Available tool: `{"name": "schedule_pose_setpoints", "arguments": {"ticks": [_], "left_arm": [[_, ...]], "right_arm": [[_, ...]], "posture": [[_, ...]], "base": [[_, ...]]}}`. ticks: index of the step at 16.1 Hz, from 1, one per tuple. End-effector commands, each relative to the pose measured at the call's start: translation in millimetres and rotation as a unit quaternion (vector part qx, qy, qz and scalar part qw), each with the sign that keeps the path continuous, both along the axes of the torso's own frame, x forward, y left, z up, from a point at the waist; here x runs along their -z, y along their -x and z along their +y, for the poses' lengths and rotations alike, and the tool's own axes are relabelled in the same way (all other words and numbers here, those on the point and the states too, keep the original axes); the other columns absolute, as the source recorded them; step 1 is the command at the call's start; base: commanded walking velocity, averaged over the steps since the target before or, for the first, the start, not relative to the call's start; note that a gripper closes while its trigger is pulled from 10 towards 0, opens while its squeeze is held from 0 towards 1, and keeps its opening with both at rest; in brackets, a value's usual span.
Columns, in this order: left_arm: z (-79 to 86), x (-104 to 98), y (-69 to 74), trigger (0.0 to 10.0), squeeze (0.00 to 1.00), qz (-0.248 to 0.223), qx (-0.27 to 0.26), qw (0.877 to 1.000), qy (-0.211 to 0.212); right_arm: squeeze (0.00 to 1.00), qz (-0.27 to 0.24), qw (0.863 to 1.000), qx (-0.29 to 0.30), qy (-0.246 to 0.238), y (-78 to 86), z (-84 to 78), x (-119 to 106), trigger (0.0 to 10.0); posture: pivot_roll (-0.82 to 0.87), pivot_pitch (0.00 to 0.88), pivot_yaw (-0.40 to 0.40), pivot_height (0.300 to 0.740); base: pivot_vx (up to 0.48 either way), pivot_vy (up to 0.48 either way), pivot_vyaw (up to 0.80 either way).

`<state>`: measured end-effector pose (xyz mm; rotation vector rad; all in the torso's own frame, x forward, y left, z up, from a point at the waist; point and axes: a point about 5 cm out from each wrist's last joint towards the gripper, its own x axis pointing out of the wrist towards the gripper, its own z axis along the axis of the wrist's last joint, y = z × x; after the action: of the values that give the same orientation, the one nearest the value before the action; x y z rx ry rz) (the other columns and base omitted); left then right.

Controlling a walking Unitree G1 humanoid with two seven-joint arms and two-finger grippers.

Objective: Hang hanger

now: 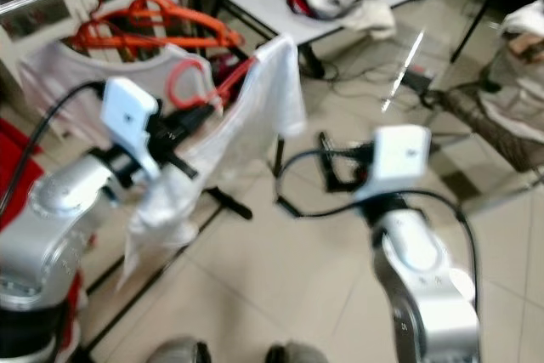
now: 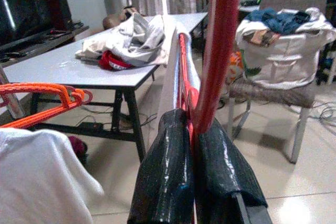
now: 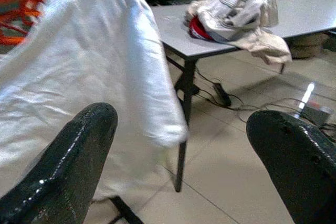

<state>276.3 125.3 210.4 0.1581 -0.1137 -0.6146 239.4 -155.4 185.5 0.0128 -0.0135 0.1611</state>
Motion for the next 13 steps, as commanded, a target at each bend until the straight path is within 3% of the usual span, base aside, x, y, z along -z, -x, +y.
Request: {"name": "schedule_pose_setpoints", "arguments": {"ticks": [1, 6, 7, 8, 13], "left_arm": [[-3.7, -6.0, -1.7, 10.0, 0.0, -0.01, 0.006, 1.0, 0.004], [-11.0, -31.2, -6.8, 10.0, 0.0, -0.031, 0.071, 0.997, 0.007], [-13.4, -38.2, -7.8, 10.0, 0.0, -0.035, 0.086, 0.995, 0.022], [-15.1, -41.2, -7.5, 10.0, 0.0, -0.037, 0.096, 0.994, 0.023], [-25.7, -46.9, -1.7, 10.0, 0.0, -0.045, 0.138, 0.989, 0.01]], "right_arm": [[0.0, -0.003, 1.0, 0.004, -0.002, -1.4, -2.8, -3.1, 10.0], [0.0, -0.054, 0.997, -0.039, -0.024, -18.6, 7.7, -21.4, 10.0], [0.71, -0.067, 0.996, -0.051, -0.044, -23.0, 11.1, -26.9, 10.0], [1.0, -0.073, 0.994, -0.057, -0.055, -25.1, 12.9, -29.7, 10.0], [1.0, -0.124, 0.982, -0.075, -0.123, -44.2, 25.3, -52.0, 10.0]], "posture": [[-0.06, 0.059, 0.012, 0.74], [-0.05, 0.061, -0.004, 0.74], [-0.05, 0.064, -0.008, 0.74], [-0.05, 0.064, -0.008, 0.74], [-0.04, 0.064, -0.016, 0.74]], "base": [[0.0, 0.0, 0.0], [0.0, 0.0, 0.0], [0.0, 0.0, 0.0], [0.0, 0.0, 0.0], [0.0, 0.0, 0.0]]}}
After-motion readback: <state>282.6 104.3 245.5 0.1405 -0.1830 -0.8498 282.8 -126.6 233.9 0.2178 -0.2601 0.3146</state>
